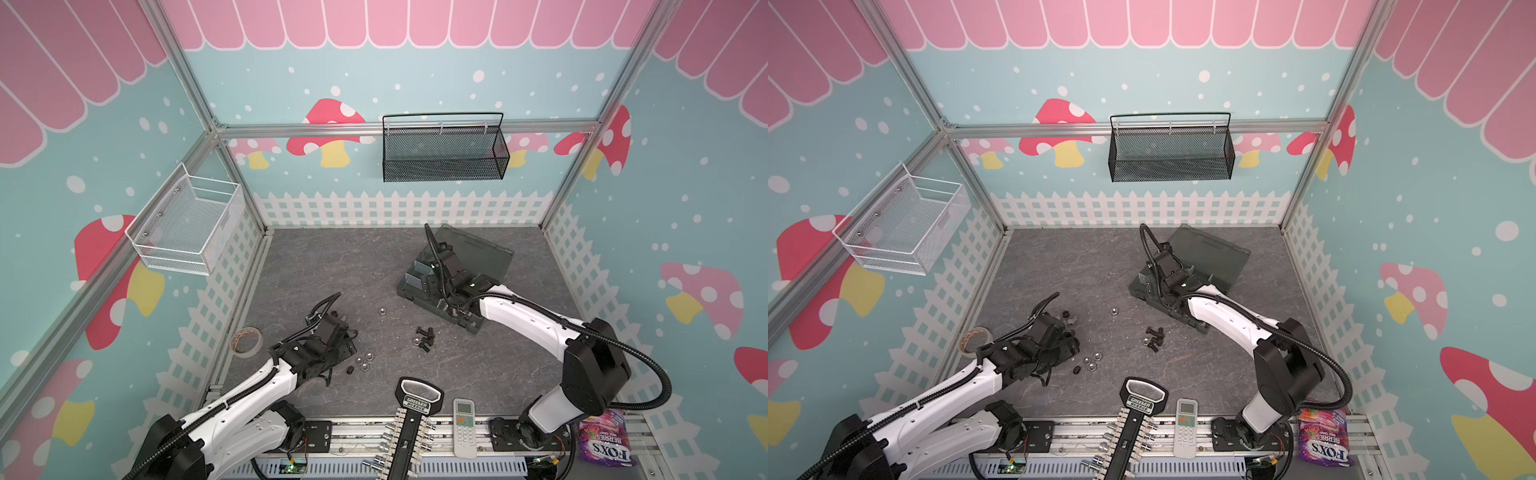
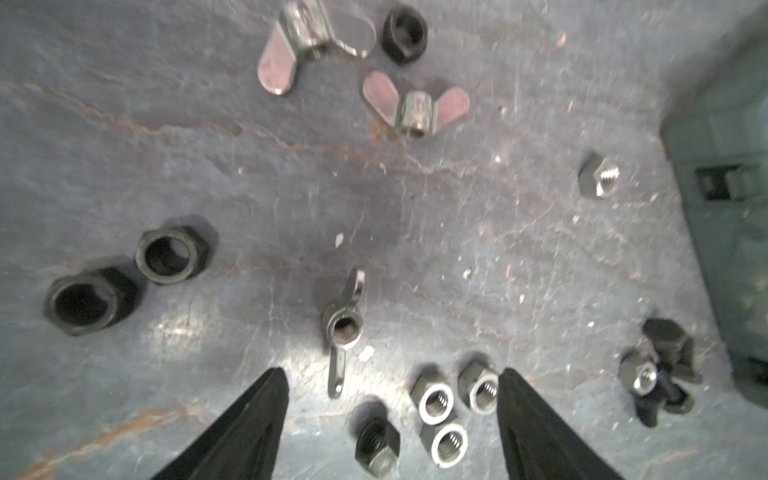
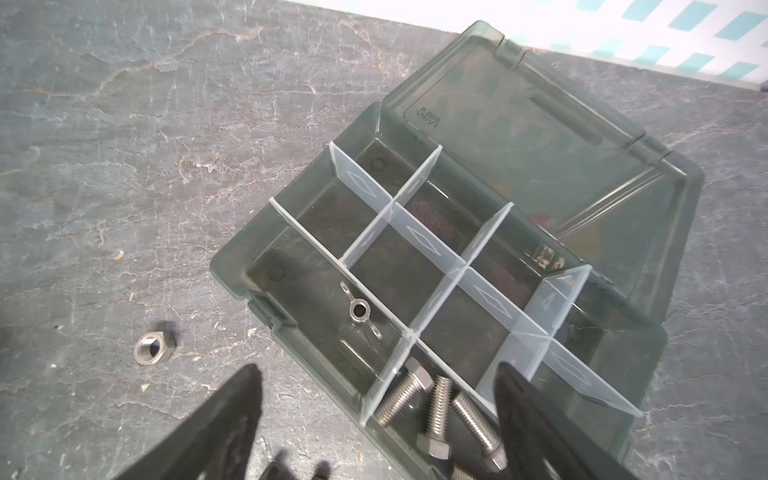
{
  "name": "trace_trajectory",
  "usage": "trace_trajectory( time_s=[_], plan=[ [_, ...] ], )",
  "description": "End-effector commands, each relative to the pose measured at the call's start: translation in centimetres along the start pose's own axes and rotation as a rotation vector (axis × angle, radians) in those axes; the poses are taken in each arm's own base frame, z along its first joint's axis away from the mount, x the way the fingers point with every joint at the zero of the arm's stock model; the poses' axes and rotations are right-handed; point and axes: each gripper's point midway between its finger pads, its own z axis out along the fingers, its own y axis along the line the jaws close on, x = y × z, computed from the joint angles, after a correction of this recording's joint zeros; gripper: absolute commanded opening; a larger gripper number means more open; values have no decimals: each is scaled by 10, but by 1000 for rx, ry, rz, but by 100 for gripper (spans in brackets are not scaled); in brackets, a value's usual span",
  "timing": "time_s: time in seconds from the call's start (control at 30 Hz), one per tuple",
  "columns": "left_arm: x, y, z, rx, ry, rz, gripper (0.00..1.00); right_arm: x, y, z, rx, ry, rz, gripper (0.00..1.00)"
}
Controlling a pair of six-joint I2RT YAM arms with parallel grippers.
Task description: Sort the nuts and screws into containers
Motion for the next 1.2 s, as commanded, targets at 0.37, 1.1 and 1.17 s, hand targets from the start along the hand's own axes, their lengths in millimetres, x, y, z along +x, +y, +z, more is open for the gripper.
trace_trajectory(
  time_s=[0.37,1.1,1.17],
  plan=[
    [7,20,7,-157,16,47,48,2,-8,-2,30,-23,62,98],
    [5,21,34,-171,40,45,13,2,-9,-1,39,-20,64,98],
    [5,21,35,-170,41,48,8,3,-9,0,40,-17,64,98]
  ],
)
